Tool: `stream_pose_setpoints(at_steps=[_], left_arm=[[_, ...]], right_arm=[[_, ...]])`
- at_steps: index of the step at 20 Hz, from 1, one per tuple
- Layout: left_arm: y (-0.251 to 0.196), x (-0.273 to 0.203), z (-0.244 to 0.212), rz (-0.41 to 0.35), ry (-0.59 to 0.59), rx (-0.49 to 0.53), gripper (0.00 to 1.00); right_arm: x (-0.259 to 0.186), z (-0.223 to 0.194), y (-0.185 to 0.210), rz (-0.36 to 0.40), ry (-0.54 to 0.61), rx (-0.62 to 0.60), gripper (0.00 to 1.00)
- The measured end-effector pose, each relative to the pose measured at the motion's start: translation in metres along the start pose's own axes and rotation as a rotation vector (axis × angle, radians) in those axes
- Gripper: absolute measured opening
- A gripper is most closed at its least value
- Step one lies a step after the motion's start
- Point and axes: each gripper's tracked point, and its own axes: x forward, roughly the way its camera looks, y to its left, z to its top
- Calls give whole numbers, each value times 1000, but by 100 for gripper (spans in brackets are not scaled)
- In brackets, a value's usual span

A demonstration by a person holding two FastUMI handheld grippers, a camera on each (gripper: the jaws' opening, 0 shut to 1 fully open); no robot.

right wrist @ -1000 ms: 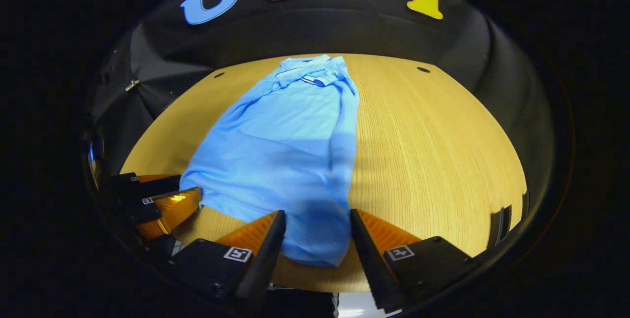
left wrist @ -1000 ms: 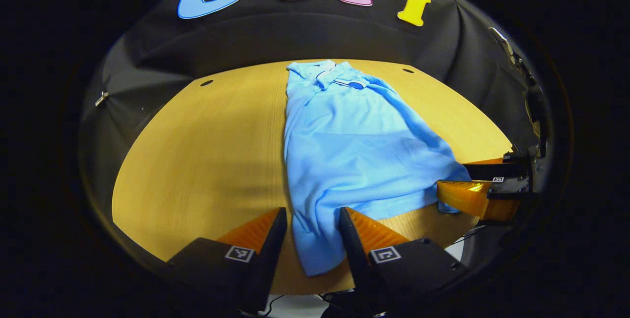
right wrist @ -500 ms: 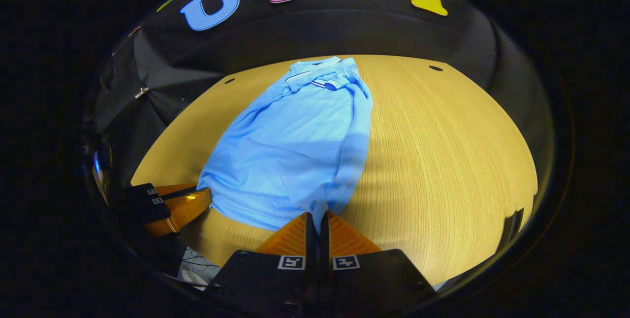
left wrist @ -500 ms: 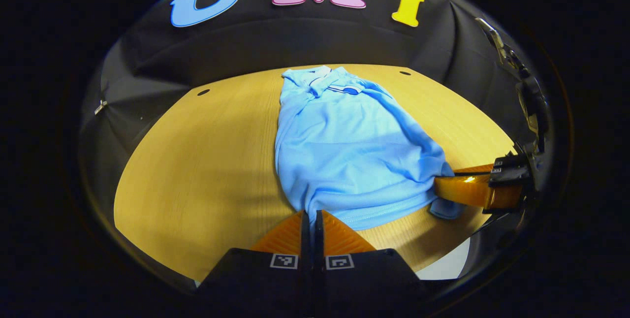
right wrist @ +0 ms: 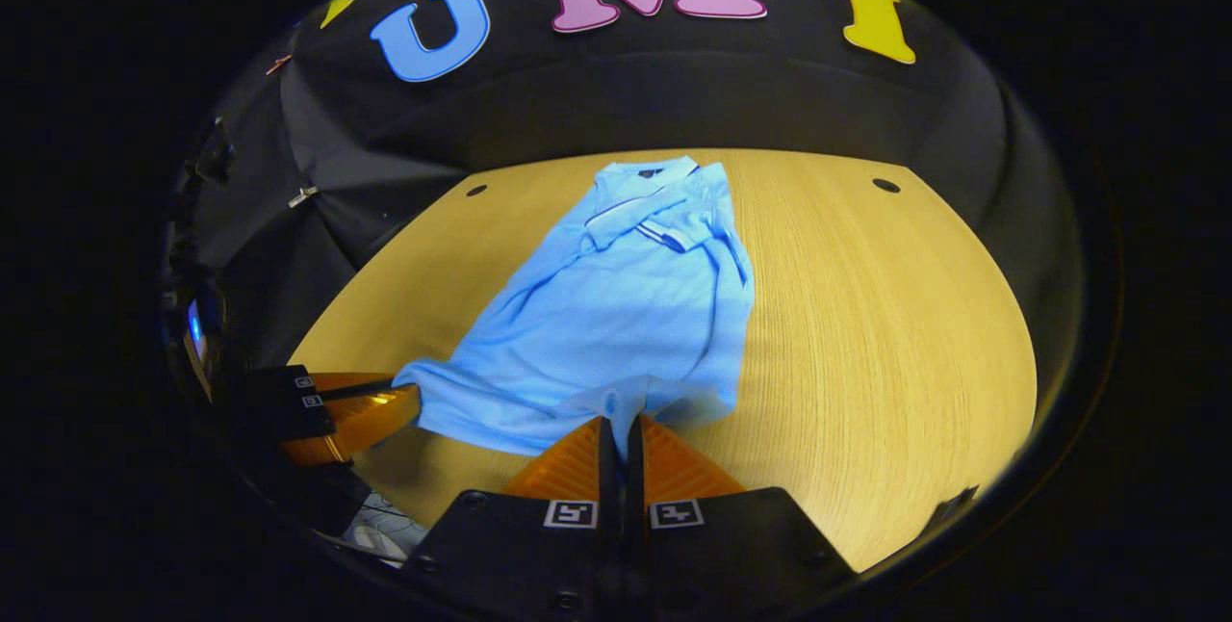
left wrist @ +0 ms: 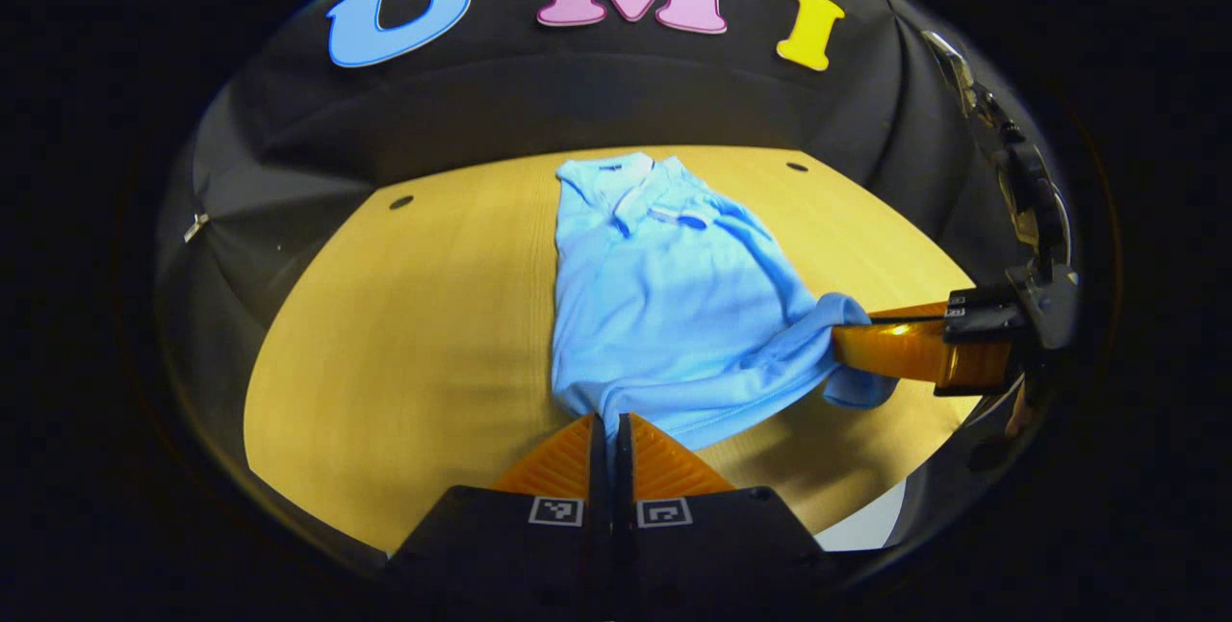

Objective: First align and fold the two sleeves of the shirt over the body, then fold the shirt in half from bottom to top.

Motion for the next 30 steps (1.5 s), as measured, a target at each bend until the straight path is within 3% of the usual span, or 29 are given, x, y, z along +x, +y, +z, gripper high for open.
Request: stream_pose_setpoints(at_steps=[3,6,8,9,11,12,13,18,26,30], left_arm=[[5,0,56,-5,-67,-10,6],[6,7,101,-23,-95,-86,6],[10,12,131,-17,-122,-112,11],[15,16,145,-6,-134,-108,6],[18,23,172,-8,-150,-111,6],[19,30,194,-23,-168,-124,11],[22,37,210,-22,-187,-123,6],[44,100,284,15,-261,-37,6],[68,231,319,20,-318,-39,6],[70,298,312,-58,-321,-88,6]], right_arm=[[4,42,-4,13,-31,-16,5],[5,97,-9,15,-102,-55,5],[10,129,-12,25,-133,-53,5],[14,143,-13,36,-145,-43,5],[24,175,-19,40,-173,-48,5],[33,196,-23,41,-194,-60,5],[39,214,-28,43,-210,-63,5],[98,282,-49,69,-263,-40,5],[214,318,-90,23,-288,-111,5],[270,307,-114,-24,-265,-142,5]])
